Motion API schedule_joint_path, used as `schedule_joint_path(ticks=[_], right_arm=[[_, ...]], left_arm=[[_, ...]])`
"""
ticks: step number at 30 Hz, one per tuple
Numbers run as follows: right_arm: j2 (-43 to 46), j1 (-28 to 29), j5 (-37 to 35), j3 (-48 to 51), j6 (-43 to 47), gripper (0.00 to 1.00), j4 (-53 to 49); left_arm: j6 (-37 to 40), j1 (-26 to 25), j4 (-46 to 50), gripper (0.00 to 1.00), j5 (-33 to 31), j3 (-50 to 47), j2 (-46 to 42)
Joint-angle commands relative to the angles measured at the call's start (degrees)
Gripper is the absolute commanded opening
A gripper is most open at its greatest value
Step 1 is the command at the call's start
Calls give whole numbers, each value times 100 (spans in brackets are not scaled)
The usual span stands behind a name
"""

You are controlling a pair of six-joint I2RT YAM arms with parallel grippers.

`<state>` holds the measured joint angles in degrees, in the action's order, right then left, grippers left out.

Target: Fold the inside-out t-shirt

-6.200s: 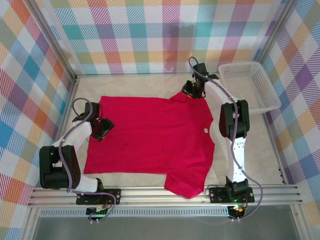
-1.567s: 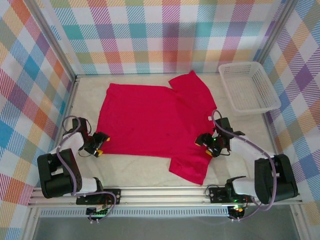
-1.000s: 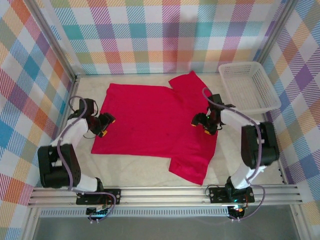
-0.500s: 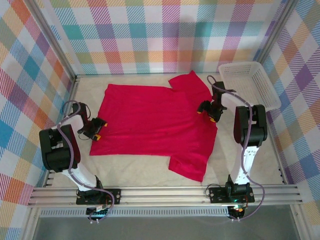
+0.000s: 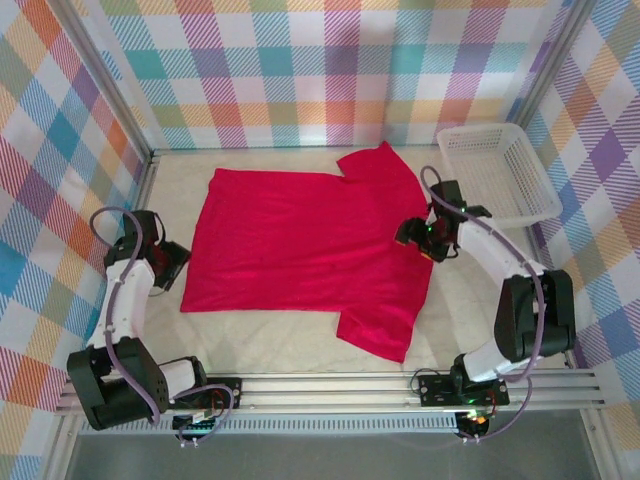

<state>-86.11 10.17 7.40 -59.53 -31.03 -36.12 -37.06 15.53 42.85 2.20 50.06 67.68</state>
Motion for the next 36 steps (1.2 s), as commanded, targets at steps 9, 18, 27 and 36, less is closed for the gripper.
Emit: schedule_joint_path(ticks=[9,18,27,36], right_arm=[[300,4,254,367,31,69,52],[397,2,266,261,22,69,-62],[537,82,974,402,86,64,-541],[1323,926,359,1291,-320,61,-1735]], left_arm=[[-285,73,308,42,106,-993,451],[-438,73,-69,47,-292,-1111,891],[-550,73,-857,2,97,-1150,1551],[-463,73,-664,0,26,-994,993]])
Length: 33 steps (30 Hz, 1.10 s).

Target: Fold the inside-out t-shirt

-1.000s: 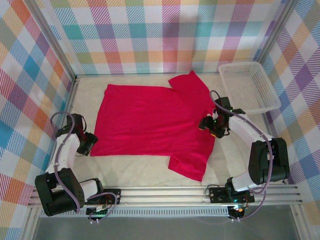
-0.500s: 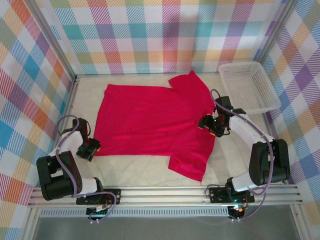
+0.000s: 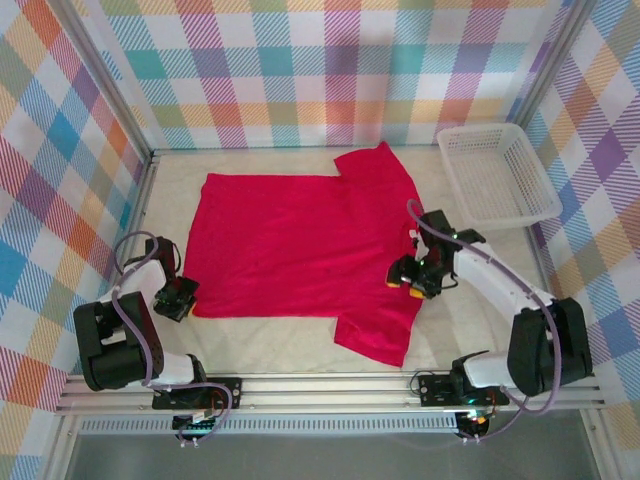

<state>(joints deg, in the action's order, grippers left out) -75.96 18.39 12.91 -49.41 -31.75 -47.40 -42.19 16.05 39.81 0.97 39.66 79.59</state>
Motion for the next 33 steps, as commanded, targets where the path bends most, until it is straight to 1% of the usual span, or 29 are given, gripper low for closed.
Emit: schedule_joint_path(ticks=[1,4,8,9,11,13,15,18,23,28,30,33], right_arm=[[418,119,-231,433,-313,61,-518],[387,116,-332,439,-352,62,-250],[-221,112,-330,-158,-316,64,47],[-428,111,-322,-288,-285,65,258],[-887,80,-551,-608,-204,67,634],[-1517,-29,-730,-1057,-117,67,949],[-2261,-161,-684,-1632,-71,67,1135],[-3213,-258,-488,-2750,18,67,935],[-4377,-256,-269,-4086,-46,67,710],[-5651,-258,-349,-5466,-69,66,190],[-6190,-266,-380,-6227,-20,66,-95],[-7154,-279,-421,-7809,146,66,-720]], left_arm=[[67,23,-359,0,165,51,-245],[113,23,-349,0,187,75,-310],[169,23,-334,0,302,134,-295],[140,23,-347,0,327,136,-295],[42,21,-403,0,394,137,-303],[-89,24,-533,0,522,96,-317],[-182,21,-666,0,601,73,-306],[-181,21,-670,0,586,140,-239],[-172,21,-705,0,468,252,-58],[-228,21,-884,0,393,419,430],[-243,21,-988,0,412,518,680],[-269,21,-1155,0,449,660,1009]])
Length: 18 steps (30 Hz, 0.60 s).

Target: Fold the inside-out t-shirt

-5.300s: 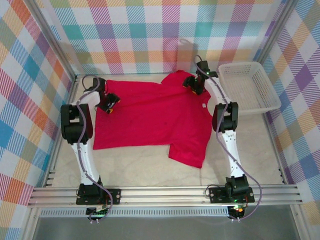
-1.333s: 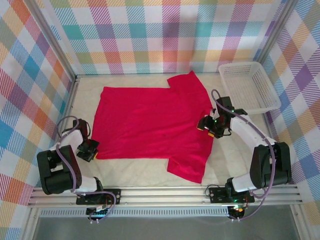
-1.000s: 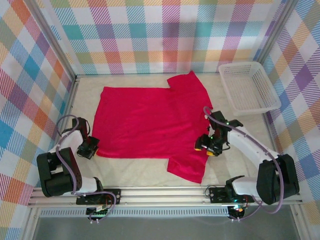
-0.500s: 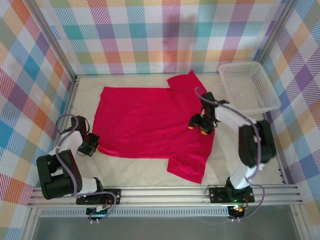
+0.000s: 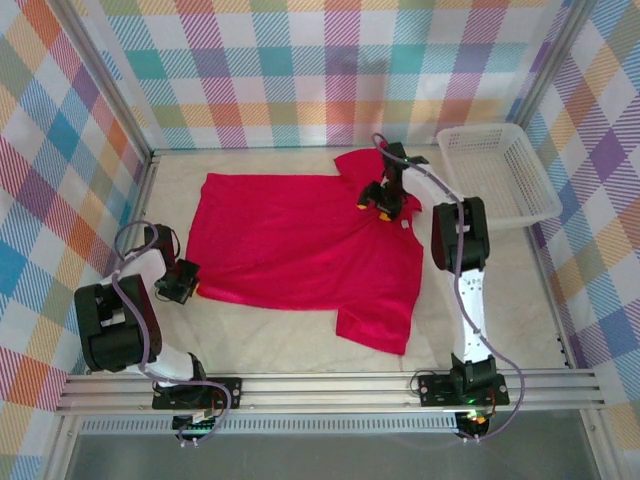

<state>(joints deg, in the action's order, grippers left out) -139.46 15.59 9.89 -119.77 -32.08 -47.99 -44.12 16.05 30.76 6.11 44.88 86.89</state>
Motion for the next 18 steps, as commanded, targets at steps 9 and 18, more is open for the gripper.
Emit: schedule_joint_path(ticks=[9,18], right_arm=[[-1351,-17,425,-3531,615,67,-2286],[3629,-4,317,3470,253,61,366]], left_arm=[[-41,22,-264,0,-106,167,182],[-7,21,-55,0,-22,-102,-555]])
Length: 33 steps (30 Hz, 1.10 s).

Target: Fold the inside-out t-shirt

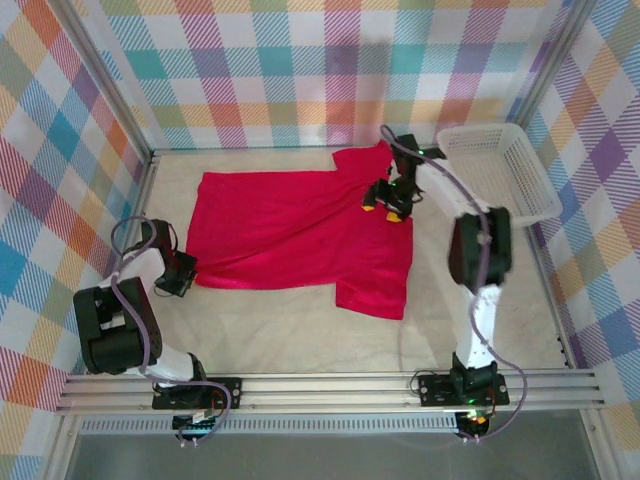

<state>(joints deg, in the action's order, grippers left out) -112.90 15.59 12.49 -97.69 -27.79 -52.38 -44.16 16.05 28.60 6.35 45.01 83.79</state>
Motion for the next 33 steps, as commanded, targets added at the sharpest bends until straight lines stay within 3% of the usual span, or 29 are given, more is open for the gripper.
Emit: schedule_joint_path(ticks=[1,3,4,10,14,33], right_arm=[[1371,-5,113,1938,-266,55,1037],[2035,-3,124,3036,-383,43,1283],[2266,6,122,3415,-409,42,1350],[3453,5,-168,4824,-324,46,1294],[3920,45,22,5405,-414,46,1369],[3086,1152,43,5518,-843,48,1919]], left_arm=[[11,21,180,0,-29,-125,-293],[72,21,247,0,12,-110,-353],[111,21,280,0,24,-87,-366],[205,23,379,0,84,-73,-502],[247,23,483,0,68,-33,-554],[173,11,690,0,94,-57,-1084]])
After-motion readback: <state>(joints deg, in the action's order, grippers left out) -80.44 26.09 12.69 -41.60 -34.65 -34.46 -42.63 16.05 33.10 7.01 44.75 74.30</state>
